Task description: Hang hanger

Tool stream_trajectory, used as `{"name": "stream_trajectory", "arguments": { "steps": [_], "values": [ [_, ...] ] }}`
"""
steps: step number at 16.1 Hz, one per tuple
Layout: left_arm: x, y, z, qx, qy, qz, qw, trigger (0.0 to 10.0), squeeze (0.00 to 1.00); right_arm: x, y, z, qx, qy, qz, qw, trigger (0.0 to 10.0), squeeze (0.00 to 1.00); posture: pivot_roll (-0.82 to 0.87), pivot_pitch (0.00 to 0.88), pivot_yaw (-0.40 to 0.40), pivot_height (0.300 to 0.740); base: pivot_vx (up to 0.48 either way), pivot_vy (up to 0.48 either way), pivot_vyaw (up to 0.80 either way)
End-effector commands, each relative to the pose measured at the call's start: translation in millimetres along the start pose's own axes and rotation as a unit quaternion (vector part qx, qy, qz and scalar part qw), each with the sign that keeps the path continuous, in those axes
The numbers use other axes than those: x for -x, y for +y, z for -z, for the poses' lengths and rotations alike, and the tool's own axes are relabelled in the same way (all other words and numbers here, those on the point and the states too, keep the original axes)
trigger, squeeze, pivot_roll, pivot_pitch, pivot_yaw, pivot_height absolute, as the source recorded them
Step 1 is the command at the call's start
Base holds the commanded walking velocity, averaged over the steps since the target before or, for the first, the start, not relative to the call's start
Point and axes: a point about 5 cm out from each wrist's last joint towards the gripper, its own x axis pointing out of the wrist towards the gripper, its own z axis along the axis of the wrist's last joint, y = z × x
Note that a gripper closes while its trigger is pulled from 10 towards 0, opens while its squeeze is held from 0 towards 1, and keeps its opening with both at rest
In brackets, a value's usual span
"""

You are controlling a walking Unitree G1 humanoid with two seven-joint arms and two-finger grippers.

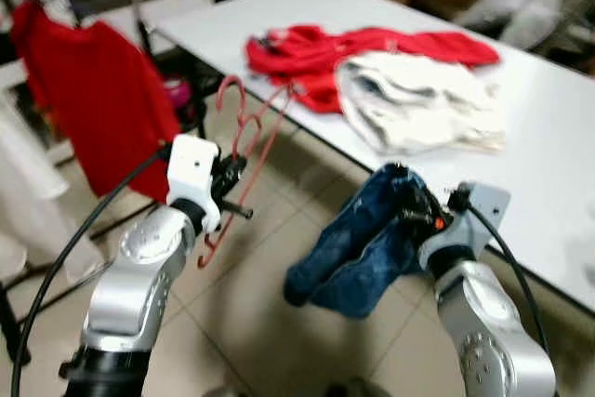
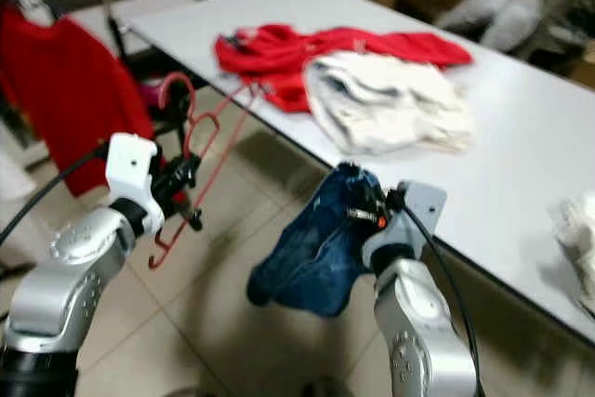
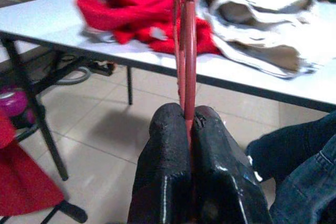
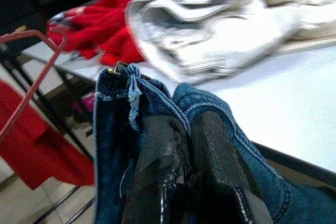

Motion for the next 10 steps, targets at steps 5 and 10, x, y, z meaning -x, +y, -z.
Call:
{"name": "stream_trajectory", "arguments": {
  "steps": [5, 10],
  "values": [
    [-3.3, -6.5, -3.8, -0.004, -0.01, 0.015, 1.0, 10.0, 0.0, 3.0, -3.9, -7.2, -0.001, -0.019, 0.015, 1.0, 10.0, 0.0, 0.04, 0.072, -0.005, 0.74, 0.0, 0.0, -0.8],
    [-3.4, -6.4, -4.0, -0.007, -0.011, 0.018, 1.0, 10.0, 0.0, 3.7, -3.3, -7.1, -0.004, -0.02, 0.018, 1.0, 10.0, 0.0, 0.04, 0.07, -0.005, 0.74, 0.0, 0.0, -0.8]
  ]
}}
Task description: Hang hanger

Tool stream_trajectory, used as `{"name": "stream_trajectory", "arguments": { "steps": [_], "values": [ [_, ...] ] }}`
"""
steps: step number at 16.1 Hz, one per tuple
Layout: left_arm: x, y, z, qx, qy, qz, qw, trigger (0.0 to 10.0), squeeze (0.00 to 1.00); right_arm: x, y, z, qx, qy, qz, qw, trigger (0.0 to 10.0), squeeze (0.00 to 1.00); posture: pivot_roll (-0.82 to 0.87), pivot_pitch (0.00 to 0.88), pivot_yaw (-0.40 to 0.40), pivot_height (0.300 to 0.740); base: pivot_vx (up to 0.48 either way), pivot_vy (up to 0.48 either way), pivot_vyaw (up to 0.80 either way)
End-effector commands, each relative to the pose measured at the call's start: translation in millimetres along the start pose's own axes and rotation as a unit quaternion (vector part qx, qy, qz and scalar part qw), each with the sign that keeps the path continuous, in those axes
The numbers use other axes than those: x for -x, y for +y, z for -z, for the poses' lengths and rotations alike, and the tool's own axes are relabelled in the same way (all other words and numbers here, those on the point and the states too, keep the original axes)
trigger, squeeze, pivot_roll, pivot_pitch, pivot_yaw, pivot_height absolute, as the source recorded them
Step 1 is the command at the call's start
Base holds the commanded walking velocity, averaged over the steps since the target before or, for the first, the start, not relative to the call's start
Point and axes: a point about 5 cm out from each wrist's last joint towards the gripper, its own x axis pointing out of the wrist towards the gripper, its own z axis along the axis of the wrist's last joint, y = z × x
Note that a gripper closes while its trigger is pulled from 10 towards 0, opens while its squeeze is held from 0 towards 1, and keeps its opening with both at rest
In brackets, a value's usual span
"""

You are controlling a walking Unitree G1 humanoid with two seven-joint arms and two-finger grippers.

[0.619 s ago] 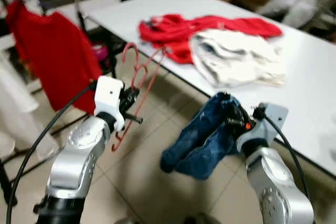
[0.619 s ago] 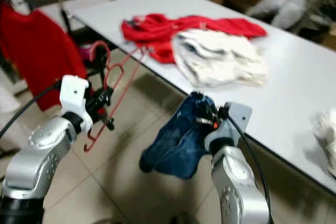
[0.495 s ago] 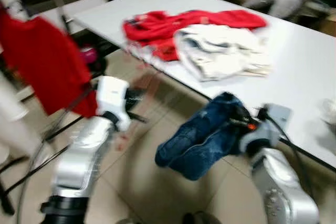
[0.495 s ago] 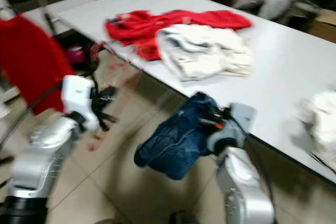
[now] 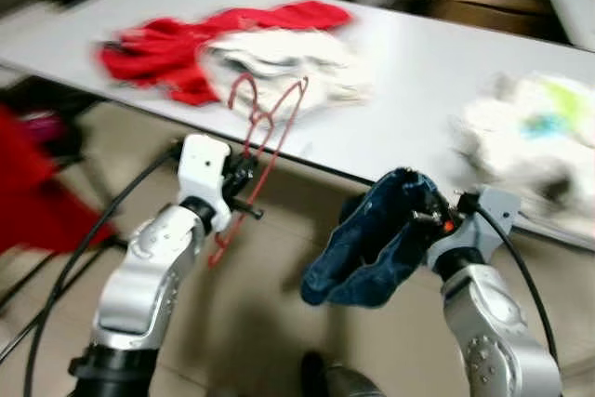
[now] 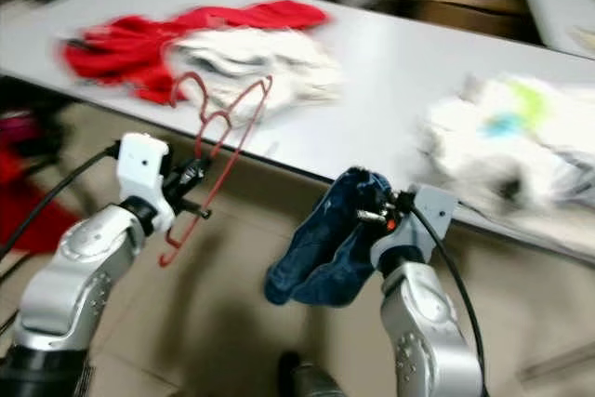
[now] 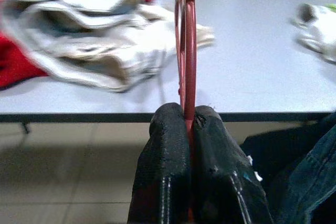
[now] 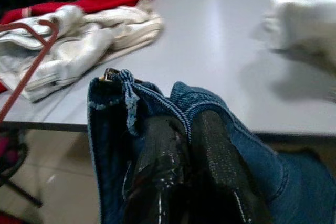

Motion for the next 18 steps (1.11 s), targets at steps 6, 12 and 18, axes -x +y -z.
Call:
{"name": "stream_trajectory", "arguments": {
  "steps": [6, 12, 18],
  "values": [
    [1.6, -4.4, -0.2, -0.006, -0.008, 0.012, 1.0, 10.0, 0.0, 3.2, 2.5, -7.2, 0.009, -0.019, -0.004, 1.0, 10.0, 0.0, 0.03, 0.072, -0.014, 0.74, 0.0, 0.0, -0.8],
    [2.5, -9.7, 4.7, -0.008, -0.006, 0.016, 1.0, 10.0, 0.0, 6.5, 3.0, -6.7, 0.036, -0.003, -0.014, 0.999, 10.0, 0.0, 0.01, 0.065, -0.024, 0.74, 0.0, -0.383, 0.0],
    [9.2, -3.2, 5.5, 0.004, -0.019, -0.011, 1.0, 10.0, 0.0, 9.2, 19.4, -11.3, 0.094, 0.016, -0.092, 0.991, 10.0, 0.0, 0.01, 0.057, -0.034, 0.74, 0.0, -0.066, 0.0]
  ]
}}
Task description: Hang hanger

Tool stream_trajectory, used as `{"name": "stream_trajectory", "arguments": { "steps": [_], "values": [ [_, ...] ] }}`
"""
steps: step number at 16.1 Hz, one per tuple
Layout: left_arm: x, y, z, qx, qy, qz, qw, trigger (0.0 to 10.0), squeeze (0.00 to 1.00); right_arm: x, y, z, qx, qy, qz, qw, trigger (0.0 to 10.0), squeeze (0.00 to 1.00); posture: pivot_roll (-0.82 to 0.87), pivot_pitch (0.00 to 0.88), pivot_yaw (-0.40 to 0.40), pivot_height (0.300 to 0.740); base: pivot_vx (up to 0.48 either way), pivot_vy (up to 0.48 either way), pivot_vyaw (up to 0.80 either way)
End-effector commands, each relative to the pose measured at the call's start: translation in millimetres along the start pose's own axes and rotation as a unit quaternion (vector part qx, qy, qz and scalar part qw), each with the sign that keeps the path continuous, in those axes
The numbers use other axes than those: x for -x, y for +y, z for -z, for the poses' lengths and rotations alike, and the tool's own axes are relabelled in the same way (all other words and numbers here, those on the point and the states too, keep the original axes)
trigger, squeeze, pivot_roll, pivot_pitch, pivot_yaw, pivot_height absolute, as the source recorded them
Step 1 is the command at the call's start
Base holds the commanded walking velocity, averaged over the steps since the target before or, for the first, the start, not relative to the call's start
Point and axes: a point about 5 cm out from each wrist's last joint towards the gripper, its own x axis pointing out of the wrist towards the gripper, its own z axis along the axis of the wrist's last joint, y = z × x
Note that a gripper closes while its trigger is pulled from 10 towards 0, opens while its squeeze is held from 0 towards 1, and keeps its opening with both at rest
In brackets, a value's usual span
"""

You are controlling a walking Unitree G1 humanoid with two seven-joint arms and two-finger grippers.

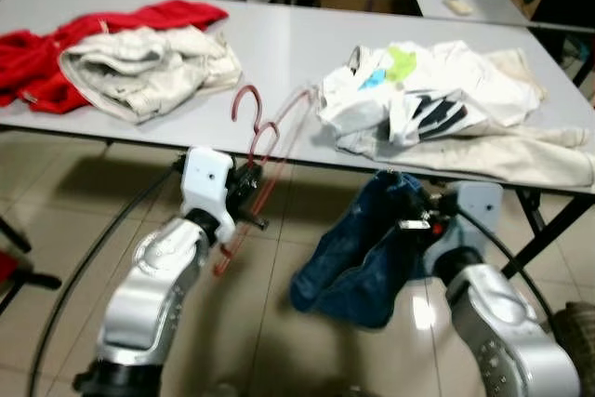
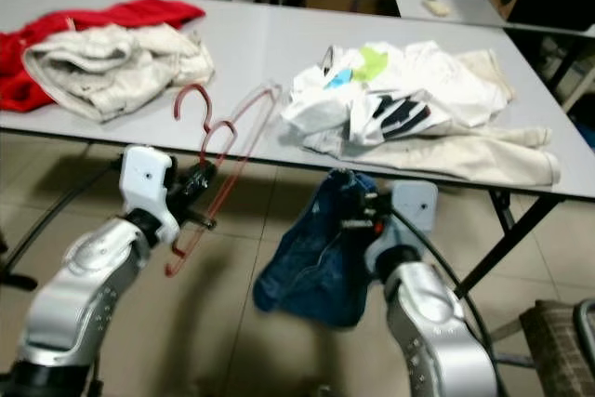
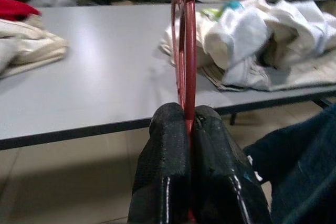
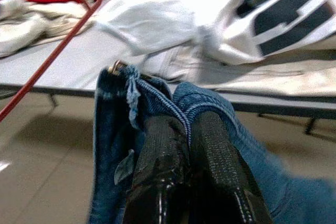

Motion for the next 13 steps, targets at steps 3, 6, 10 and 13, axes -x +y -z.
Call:
{"name": "stream_trajectory", "arguments": {
  "steps": [3, 6, 10, 13],
  "values": [
    [6.2, 10.2, -10.7, 0.013, -0.032, -0.031, 0.999, 10.0, 0.0, 3.7, 17.3, -18.3, -0.008, -0.026, -0.07, 0.997, 10.0, 0.0, 0.01, 0.047, -0.033, 0.74, 0.0, 0.0, 0.0],
    [4.6, 22.1, -24.7, -0.007, -0.059, -0.064, 0.996, 10.0, 0.0, 8.6, 43.9, -65.1, -0.062, -0.078, -0.207, 0.973, 10.0, 0.0, 0.02, 0.03, -0.036, 0.74, 0.0, 0.0, 0.0],
    [0.2, 21.2, -30.9, -0.006, -0.069, -0.055, 0.996, 10.0, 0.0, 2.3, 44.8, -94.5, -0.055, -0.128, -0.208, 0.968, 10.0, 0.0, 0.01, 0.016, -0.035, 0.74, 0.0, 0.0, 0.0],
    [-5.7, 26.1, -43.4, -0.007, -0.083, -0.069, 0.994, 10.0, 0.0, -8.8, 44.4, -132.0, -0.077, -0.178, -0.204, 0.96, 10.0, 0.0, 0.01, 0.008, -0.026, 0.74, 0.187, 0.0, -0.27]
  ]
}}
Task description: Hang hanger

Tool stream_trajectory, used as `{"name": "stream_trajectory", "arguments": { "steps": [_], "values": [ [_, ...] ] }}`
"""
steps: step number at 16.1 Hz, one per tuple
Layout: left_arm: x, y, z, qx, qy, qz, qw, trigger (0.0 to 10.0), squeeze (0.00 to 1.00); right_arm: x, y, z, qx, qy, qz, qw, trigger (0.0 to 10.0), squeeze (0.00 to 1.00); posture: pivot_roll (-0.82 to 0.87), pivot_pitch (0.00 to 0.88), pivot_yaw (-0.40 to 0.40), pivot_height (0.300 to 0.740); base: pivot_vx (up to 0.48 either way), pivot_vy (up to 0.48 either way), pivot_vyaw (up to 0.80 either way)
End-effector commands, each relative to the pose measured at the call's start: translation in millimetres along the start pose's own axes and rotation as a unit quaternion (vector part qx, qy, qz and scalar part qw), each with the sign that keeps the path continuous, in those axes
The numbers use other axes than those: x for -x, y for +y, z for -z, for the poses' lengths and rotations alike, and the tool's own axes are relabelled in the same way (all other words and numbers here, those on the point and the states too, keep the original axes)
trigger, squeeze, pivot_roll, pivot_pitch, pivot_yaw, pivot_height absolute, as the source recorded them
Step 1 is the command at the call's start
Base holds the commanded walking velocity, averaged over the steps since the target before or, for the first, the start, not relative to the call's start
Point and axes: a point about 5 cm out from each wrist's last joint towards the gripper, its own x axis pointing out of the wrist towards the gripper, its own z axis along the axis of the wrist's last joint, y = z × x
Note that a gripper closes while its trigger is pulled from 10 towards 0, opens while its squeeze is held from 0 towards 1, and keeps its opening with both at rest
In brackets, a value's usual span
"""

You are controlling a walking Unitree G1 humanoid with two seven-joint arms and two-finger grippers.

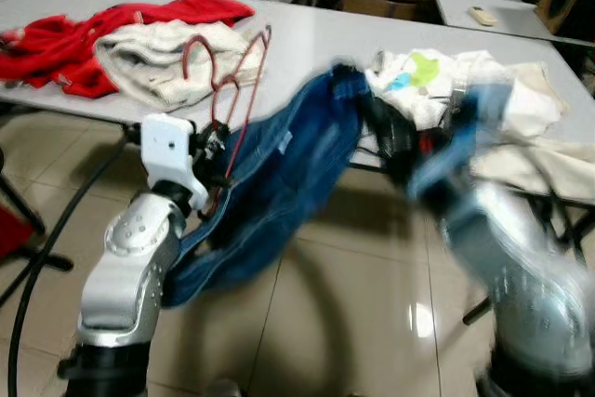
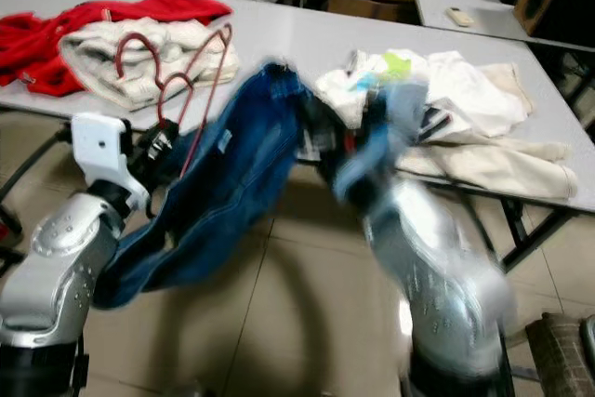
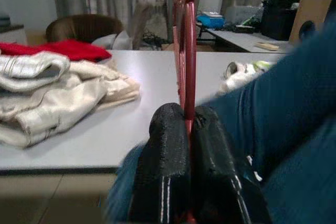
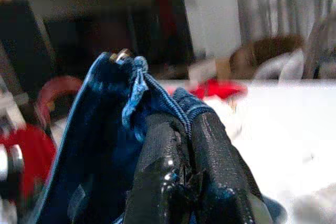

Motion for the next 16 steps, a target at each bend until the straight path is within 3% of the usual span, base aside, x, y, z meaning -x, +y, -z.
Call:
{"name": "stream_trajectory", "arguments": {
  "steps": [1, 5, 6, 7, 9, 11, 13, 15, 16],
  "values": [
    [-8.0, -0.5, -12.6, -0.009, -0.013, 0.002, 1.0, 10.0, 0.0, -4.2, -10.1, -19.7, 0.002, -0.034, 0.019, 0.999, 10.0, 0.0, 0.01, 0.006, -0.026, 0.74, 0.322, 0.0, -0.8],
    [-12.0, 4.1, -20.3, -0.025, -0.016, 0.001, 1.0, 10.0, 0.0, -19.7, -18.3, -52.4, -0.001, -0.088, 0.029, 0.996, 10.0, 0.0, 0.01, 0.001, -0.026, 0.74, 0.334, 0.0, -0.8],
    [-15.3, 8.1, -25.8, -0.028, -0.02, -0.012, 0.999, 10.0, 0.0, -25.1, -21.8, -76.1, 0.003, -0.124, 0.037, 0.992, 10.0, 0.0, 0.01, 0.0, -0.022, 0.74, 0.352, 0.0, 0.0],
    [-16.7, 9.7, -28.0, -0.029, -0.024, -0.017, 0.999, 10.0, 0.0, -26.1, -21.9, -86.1, 0.004, -0.138, 0.037, 0.99, 10.0, 0.0, 0.01, 0.0, -0.022, 0.74, 0.352, 0.0, 0.0],
    [-20.1, 22.4, -38.8, -0.041, -0.039, -0.063, 0.996, 10.0, 0.0, -20.7, -20.2, -120.9, 0.002, -0.189, 0.04, 0.981, 10.0, 0.0, 0.01, 0.0, -0.024, 0.74, 0.358, 0.0, 0.0],
    [-21.2, 33.0, -46.4, -0.044, -0.052, -0.095, 0.993, 10.0, 0.0, -13.7, -21.3, -134.6, 0.002, -0.214, 0.06, 0.975, 10.0, 0.0, 0.0, 0.002, -0.019, 0.74, 0.356, 0.0, 0.0],
    [-24.8, 37.3, -52.4, -0.05, -0.058, -0.097, 0.992, 10.0, 0.0, -0.5, -29.1, -165.6, 0.02, -0.259, 0.092, 0.961, 10.0, 0.0, 0.0, 0.002, -0.016, 0.74, 0.358, 0.0, 0.0],
    [-26.8, 37.2, -54.0, -0.052, -0.058, -0.093, 0.993, 10.0, 0.0, 6.1, -37.2, -177.4, 0.018, -0.276, 0.114, 0.954, 10.0, 0.0, 0.0, 0.002, -0.015, 0.74, 0.36, 0.0, 0.0],
    [-29.1, 34.9, -56.8, -0.052, -0.062, -0.085, 0.993, 10.0, 0.0, 12.6, -40.5, -190.7, -0.008, -0.302, 0.113, 0.947, 10.0, 0.0, 0.0, 0.004, -0.013, 0.74, 0.356, 0.0, 0.0]
  ]
}}
